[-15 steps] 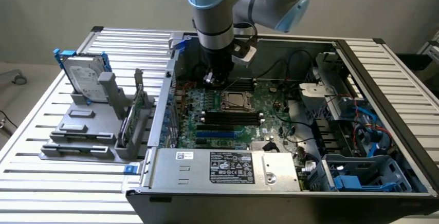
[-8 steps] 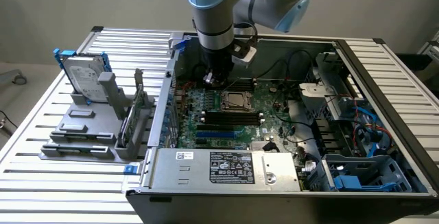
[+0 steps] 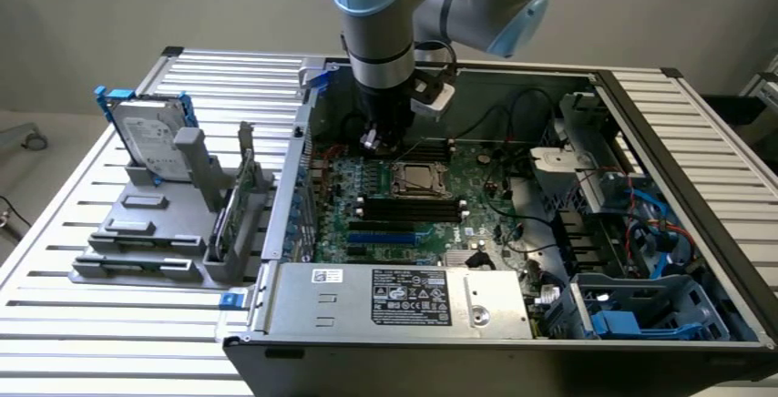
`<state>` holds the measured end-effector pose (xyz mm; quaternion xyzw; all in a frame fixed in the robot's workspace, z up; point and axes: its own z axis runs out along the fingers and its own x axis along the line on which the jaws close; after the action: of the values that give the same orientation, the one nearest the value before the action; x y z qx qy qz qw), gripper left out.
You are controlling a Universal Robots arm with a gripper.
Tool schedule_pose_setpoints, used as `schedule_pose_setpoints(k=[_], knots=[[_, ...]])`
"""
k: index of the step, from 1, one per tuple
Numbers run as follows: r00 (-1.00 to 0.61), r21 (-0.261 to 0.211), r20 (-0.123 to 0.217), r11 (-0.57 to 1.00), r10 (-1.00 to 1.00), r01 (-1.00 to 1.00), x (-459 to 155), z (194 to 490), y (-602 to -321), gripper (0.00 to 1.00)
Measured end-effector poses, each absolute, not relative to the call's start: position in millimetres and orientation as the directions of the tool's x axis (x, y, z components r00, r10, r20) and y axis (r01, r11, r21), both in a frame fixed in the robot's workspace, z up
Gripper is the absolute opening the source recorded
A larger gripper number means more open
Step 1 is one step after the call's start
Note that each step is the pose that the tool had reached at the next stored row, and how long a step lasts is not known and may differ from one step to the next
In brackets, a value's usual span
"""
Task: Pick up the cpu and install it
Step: 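Close the cpu cover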
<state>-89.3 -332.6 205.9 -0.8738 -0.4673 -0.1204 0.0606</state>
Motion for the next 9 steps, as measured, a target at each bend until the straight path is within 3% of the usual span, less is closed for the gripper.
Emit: schedule_pose_setpoints(k=[9], knots=[[0.534,0.01,0.263,-0.556,0.803,0.831,-88.8,205.6,-332.5,0.11]])
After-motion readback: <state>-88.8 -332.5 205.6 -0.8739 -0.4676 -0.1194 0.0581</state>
